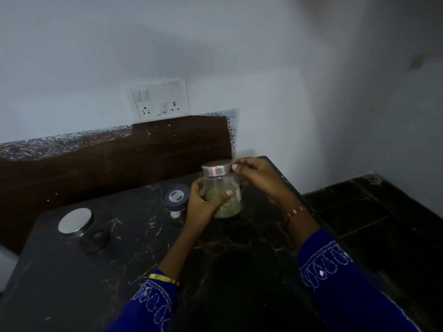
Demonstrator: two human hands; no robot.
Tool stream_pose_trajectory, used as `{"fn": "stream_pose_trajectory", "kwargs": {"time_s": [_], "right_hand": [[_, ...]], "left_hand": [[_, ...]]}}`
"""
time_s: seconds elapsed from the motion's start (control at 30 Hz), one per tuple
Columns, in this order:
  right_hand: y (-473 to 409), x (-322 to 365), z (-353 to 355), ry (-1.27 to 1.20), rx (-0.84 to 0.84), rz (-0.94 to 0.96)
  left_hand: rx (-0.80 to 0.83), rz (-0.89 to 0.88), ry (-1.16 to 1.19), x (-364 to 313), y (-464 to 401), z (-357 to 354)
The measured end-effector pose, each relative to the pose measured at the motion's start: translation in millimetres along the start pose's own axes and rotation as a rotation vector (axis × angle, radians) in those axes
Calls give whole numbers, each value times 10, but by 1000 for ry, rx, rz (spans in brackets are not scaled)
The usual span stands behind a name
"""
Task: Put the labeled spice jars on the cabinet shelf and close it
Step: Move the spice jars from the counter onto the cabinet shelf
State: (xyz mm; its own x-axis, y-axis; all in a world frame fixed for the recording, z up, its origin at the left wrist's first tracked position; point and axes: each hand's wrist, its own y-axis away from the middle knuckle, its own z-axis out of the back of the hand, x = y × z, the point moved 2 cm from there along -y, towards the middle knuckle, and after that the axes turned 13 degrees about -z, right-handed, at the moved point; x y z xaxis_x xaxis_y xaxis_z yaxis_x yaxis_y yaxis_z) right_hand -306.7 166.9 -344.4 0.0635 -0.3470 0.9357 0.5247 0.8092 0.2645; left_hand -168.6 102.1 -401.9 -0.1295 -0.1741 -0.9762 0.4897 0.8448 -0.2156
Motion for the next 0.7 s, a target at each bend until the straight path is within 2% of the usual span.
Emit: {"fn": "stream_pose_trajectory", "kwargs": {"time_s": [0.13, 0.2, 0.33, 0.47, 0.6, 0.7], "right_hand": [[35, -118, -27, -78, 190, -46], [48, -111, -77, -144, 245, -13], [63, -23, -125, -253, 282, 80], [58, 102, -137, -281, 289, 131], [36, 221, -123, -301, 256, 166], [27, 422, -91, -276, 248, 228]], "left_hand": [[89, 38, 355, -105, -159, 47], [127, 40, 429, -162, -219, 65], [102, 11, 525, -311, -333, 72], [55, -23, 491, -430, -418, 58], [11, -54, 328, -584, -456, 71], [-29, -194, 142, -771, -579, 103]]}}
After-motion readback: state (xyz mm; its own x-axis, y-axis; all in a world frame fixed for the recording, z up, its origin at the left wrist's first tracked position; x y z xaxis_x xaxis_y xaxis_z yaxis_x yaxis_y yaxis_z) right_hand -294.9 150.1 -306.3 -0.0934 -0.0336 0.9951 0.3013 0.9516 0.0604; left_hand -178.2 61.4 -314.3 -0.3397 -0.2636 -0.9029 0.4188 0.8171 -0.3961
